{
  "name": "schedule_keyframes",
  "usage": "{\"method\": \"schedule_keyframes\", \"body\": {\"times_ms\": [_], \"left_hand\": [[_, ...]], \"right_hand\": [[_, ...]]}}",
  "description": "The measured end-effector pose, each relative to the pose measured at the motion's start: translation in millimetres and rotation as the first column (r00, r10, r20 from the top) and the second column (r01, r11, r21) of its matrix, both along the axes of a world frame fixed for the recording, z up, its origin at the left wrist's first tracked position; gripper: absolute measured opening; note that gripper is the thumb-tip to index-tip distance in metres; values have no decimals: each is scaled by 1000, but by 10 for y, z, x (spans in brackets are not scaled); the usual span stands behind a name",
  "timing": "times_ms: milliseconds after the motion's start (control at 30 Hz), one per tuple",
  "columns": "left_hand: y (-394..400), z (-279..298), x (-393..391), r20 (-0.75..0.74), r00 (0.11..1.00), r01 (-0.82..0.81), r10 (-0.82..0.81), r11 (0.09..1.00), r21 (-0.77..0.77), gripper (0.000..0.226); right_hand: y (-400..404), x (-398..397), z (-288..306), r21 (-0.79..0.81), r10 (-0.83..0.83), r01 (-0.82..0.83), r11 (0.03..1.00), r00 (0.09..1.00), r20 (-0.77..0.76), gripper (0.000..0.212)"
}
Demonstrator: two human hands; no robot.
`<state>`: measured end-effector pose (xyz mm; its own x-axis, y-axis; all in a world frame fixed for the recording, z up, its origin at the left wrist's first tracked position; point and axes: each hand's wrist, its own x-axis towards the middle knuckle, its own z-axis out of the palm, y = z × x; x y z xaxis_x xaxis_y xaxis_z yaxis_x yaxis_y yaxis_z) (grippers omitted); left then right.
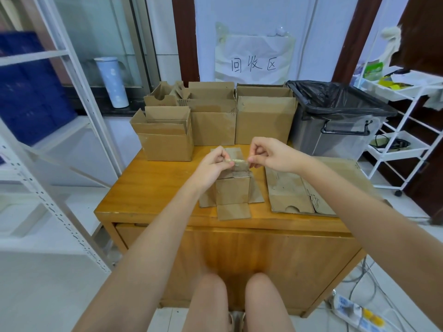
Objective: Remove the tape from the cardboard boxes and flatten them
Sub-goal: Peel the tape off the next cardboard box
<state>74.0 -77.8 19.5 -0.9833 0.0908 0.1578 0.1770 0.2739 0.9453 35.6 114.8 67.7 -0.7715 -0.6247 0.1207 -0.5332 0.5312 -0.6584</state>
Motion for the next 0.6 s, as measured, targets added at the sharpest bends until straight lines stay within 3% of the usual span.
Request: {"method": "schedule_keyframes", "body": {"times_ms": [600], "left_hand": [[81, 53, -126, -31, 985, -169, 170, 986, 6, 18]], "right_hand": [[-310, 8, -78, -353, -144, 171, 920, 984, 100, 6]]}}
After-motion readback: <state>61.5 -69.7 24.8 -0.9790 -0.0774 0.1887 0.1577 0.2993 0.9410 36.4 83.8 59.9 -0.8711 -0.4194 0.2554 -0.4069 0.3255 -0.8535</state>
